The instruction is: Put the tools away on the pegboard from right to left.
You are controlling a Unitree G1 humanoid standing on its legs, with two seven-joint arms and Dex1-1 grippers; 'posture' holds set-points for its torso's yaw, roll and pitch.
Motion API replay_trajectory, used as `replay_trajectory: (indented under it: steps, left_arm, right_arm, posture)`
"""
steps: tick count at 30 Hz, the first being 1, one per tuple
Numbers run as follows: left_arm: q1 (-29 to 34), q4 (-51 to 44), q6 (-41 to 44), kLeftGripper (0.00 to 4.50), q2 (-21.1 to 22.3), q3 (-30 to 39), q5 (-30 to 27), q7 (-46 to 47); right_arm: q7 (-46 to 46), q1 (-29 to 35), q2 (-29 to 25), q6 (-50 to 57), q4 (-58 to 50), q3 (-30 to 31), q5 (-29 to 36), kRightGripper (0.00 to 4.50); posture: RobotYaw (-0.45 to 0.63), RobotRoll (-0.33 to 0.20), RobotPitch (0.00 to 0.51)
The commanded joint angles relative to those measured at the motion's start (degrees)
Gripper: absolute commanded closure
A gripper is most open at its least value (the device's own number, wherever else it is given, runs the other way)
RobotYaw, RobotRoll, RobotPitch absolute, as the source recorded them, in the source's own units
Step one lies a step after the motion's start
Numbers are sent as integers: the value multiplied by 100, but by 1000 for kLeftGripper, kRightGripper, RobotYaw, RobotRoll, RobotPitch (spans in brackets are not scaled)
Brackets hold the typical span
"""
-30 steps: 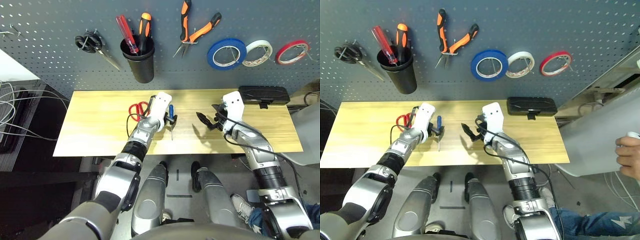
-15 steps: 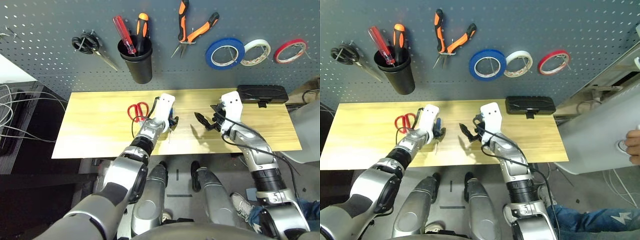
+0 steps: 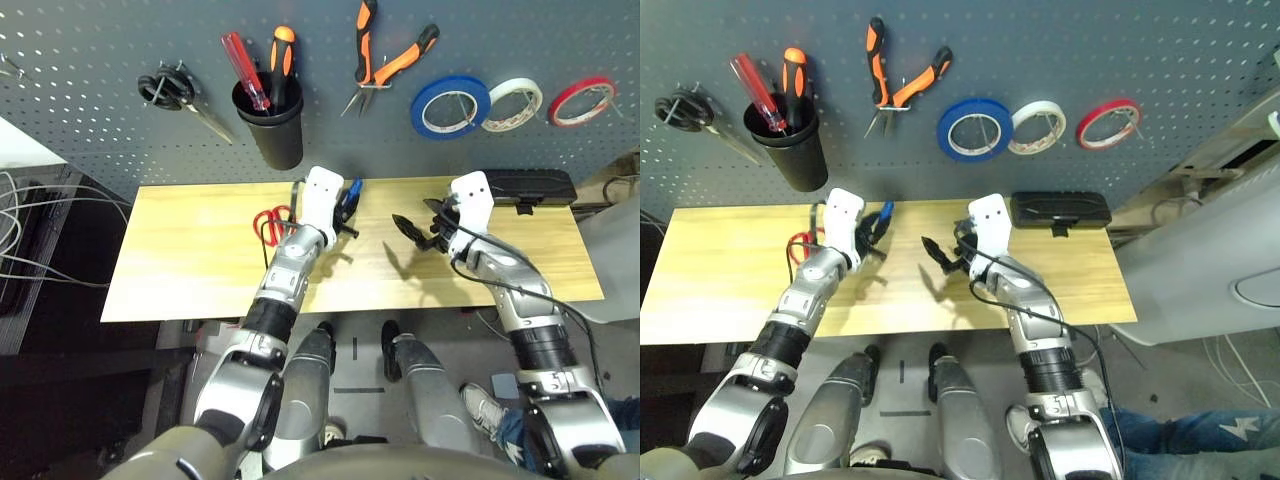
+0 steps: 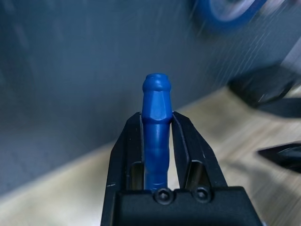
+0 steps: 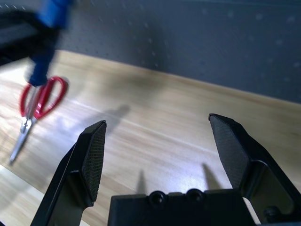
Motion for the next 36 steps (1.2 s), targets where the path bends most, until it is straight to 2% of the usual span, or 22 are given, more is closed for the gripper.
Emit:
replay_trajectory:
  steps: [1, 9, 18, 24, 28, 36]
  left_arm:
    - [201, -863, 77, 3733, 116, -87, -145, -150]
    - [-208, -1919, 556, 3733, 157, 17, -734, -251]
    - [-1348, -2526, 1304, 3733, 373, 400, -1637, -289]
    - [-2206, -2136, 748, 3733, 451, 971, -1598, 117]
    - [-2694, -1519, 268, 3733, 651, 1308, -1492, 289]
    - [-2617, -674, -511, 3733, 776, 1292, -1150, 432]
  right_arm:
    - [240, -3, -73, -43, 6, 14, 116, 0]
    - [664, -309, 37, -358, 38, 189, 177, 0]
    - [849, -1114, 459, -703, 230, 197, 288, 0]
    - [920, -1535, 697, -884, 475, 231, 297, 0]
    - [938, -1779, 853, -882, 669, 245, 315, 0]
    - [888, -2191, 1152, -898, 803, 161, 437, 0]
  posture:
    - [105, 0, 239]
    - [112, 0, 234]
    - [133, 0, 236]
    - [140, 0, 233]
    - [155, 0, 231]
    - [156, 0, 229]
